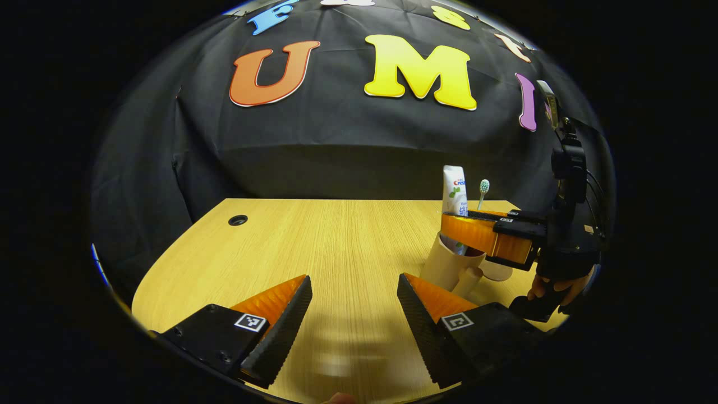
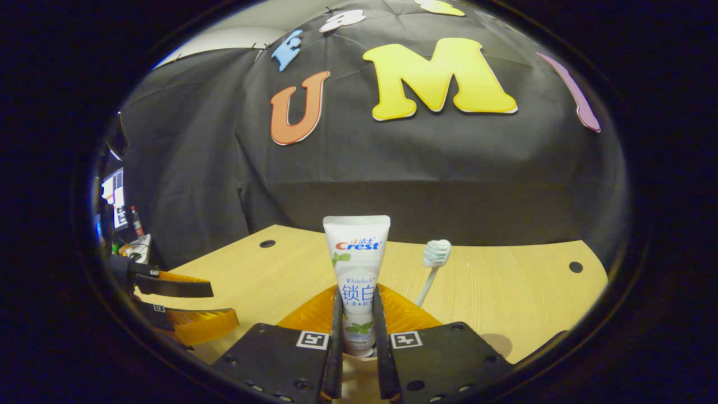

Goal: Put the toothbrush and toothpaste on the desktop into the cup, then pick up the cup and place it on the coaster on the desktop.

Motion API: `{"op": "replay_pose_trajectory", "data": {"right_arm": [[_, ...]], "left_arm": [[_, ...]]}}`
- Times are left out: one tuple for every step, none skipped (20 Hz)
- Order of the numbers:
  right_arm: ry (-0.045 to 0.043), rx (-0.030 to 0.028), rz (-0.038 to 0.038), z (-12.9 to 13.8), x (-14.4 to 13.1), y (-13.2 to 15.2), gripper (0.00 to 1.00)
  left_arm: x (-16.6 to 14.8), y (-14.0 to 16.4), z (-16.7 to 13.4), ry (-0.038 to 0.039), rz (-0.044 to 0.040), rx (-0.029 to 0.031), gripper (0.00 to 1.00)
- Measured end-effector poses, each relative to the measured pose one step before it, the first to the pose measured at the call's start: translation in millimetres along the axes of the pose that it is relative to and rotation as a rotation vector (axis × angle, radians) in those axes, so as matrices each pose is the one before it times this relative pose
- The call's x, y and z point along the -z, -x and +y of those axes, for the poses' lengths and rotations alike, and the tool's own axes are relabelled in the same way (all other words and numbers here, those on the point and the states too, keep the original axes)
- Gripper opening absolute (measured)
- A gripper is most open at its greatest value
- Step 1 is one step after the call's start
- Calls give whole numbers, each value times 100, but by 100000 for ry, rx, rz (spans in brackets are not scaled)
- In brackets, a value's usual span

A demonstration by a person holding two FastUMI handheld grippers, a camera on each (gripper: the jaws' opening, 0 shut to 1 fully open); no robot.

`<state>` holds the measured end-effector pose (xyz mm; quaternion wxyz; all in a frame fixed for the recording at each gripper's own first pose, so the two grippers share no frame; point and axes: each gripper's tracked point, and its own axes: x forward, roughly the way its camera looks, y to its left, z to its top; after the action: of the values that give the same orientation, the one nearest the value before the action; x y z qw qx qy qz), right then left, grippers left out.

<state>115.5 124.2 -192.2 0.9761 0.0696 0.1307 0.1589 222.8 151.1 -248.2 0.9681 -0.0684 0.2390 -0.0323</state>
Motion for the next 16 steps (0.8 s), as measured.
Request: {"op": "replay_pose_trajectory", "data": {"right_arm": [[89,296,1999,-92,325,83,29],[-415,198,2386,60,453,222,29],[-585,-312,2076,145,290,211,30],[-175,470,2525,-96,373,111,33],[-470,24,903,56,-130,732,36],[-311,-114,466,127,-156,321,39],[-84,311,435,-20,-332,519,44],[-381,525,852,-163,-148,708,41],[-508,335,1140,-161,-169,670,46],[-692,-36,778,-103,-165,866,47],[-1164,668,770,-280,-375,1009,52],[-2104,-471,670,-44,-161,1060,55],[-269,-543,425,-77,-415,1232,57],[929,1484,454,-471,-102,1019,59],[242,1390,-200,-613,-430,1049,63],[-450,527,-313,-392,-216,982,63]], "left_arm": [[60,37,-26,220,510,-191,97],[164,-11,9,446,779,78,97],[42,61,13,249,586,-221,97],[106,36,7,-5,891,-214,96],[58,196,-37,-99,688,-93,97],[202,198,-35,-406,1003,291,97],[75,296,-153,-463,647,424,97],[-21,508,-600,-206,463,683,97],[-204,123,-422,6,260,818,96],[-236,-176,-442,329,404,1211,97],[-26,-18,-465,373,1360,887,97],[-210,-59,-555,748,401,810,96],[-102,-37,-740,927,1763,1340,97],[90,-49,-692,684,1448,1175,97],[-10,-76,-794,750,1477,1636,97],[-9,-63,-723,436,1739,1232,97]]}}
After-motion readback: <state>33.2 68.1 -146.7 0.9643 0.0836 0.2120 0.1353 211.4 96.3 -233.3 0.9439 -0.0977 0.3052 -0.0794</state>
